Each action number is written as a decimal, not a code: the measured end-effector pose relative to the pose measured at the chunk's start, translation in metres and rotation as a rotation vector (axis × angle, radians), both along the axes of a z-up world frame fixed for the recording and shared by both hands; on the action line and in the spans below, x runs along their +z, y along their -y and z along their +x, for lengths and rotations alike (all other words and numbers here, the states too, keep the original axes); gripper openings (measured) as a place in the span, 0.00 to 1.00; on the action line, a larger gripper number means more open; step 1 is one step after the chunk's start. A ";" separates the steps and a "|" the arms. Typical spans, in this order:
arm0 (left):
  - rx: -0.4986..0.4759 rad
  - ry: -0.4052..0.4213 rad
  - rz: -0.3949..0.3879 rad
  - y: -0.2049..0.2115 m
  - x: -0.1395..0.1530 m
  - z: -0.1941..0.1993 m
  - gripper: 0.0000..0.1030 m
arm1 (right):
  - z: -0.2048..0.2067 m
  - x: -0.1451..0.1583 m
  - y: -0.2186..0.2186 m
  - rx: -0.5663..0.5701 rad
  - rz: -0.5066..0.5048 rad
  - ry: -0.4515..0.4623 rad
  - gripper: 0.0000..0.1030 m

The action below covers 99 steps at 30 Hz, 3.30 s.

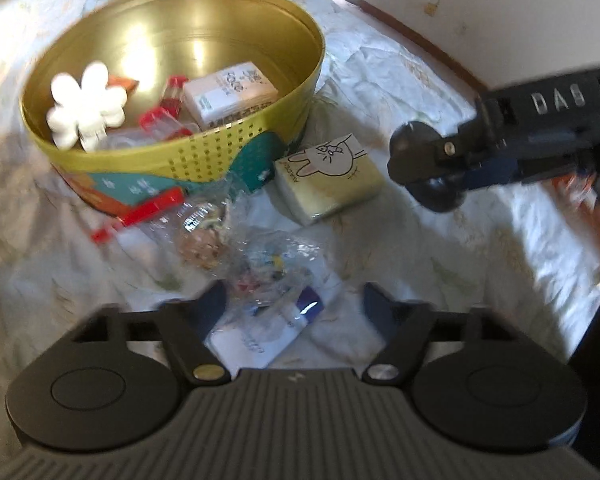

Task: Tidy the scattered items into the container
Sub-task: 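Grasp the clear plastic bag with the left gripper while the right drops the black case into the tin, then grasp the yellow rabbit-print card with the right gripper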

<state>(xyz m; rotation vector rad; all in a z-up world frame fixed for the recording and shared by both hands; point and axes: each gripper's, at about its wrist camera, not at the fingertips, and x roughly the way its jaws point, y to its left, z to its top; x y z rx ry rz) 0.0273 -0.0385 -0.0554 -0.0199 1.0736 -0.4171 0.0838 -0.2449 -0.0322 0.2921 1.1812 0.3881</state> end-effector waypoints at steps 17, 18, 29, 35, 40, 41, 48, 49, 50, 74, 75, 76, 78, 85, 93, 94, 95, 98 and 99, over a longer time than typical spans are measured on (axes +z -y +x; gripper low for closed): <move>0.203 0.065 -0.102 -0.088 0.052 -0.018 0.09 | -0.005 -0.002 -0.010 0.043 -0.057 0.009 0.57; 0.226 0.047 -0.106 -0.093 0.047 -0.017 0.09 | -0.006 -0.002 -0.012 0.050 -0.068 0.012 0.57; 0.247 0.041 -0.212 -0.097 0.045 -0.013 0.10 | -0.018 0.009 -0.022 0.079 -0.134 0.055 0.57; 0.216 0.022 -0.201 -0.099 0.040 -0.016 0.10 | -0.006 0.026 -0.024 0.061 -0.139 0.067 0.57; 0.190 0.028 -0.213 -0.097 0.043 -0.016 0.10 | 0.011 0.045 -0.041 0.070 -0.138 0.073 0.57; 0.187 0.028 -0.215 -0.097 0.043 -0.016 0.10 | 0.014 0.050 -0.048 0.078 -0.151 0.087 0.57; 0.153 0.024 -0.212 -0.093 0.043 -0.019 0.11 | 0.041 0.075 -0.093 0.123 -0.182 0.127 0.57; 0.150 0.024 -0.214 -0.093 0.043 -0.020 0.11 | 0.044 0.076 -0.099 0.127 -0.182 0.128 0.57; 0.148 0.024 -0.215 -0.093 0.043 -0.019 0.11 | 0.048 0.077 -0.106 0.136 -0.186 0.129 0.57; 0.166 0.020 -0.243 -0.100 0.039 -0.015 0.12 | 0.086 0.046 -0.147 0.106 -0.318 0.190 0.94; 0.170 0.020 -0.242 -0.101 0.039 -0.015 0.12 | 0.080 0.047 -0.141 0.119 -0.313 0.196 0.94; 0.174 0.020 -0.241 -0.101 0.039 -0.015 0.12 | 0.074 0.047 -0.133 0.135 -0.307 0.204 0.94; 0.177 0.021 -0.238 -0.102 0.039 -0.015 0.12 | 0.062 0.046 -0.120 0.151 -0.310 0.210 0.94; 0.175 0.018 -0.218 -0.099 0.038 -0.015 0.12 | 0.034 0.024 -0.087 0.176 -0.311 0.162 0.94; 0.181 -0.001 -0.195 -0.100 0.033 -0.014 0.13 | 0.025 -0.014 -0.084 0.172 -0.324 0.099 0.94; 0.181 -0.004 -0.189 -0.100 0.033 -0.014 0.13 | 0.025 -0.018 -0.085 0.172 -0.328 0.095 0.94; 0.181 -0.006 -0.186 -0.099 0.032 -0.014 0.13 | 0.026 -0.022 -0.086 0.175 -0.330 0.087 0.94; 0.179 -0.012 -0.177 -0.098 0.031 -0.012 0.13 | 0.030 -0.031 -0.089 0.182 -0.343 0.070 0.94; 0.179 -0.012 -0.175 -0.098 0.030 -0.012 0.13 | 0.031 -0.034 -0.091 0.184 -0.351 0.072 0.94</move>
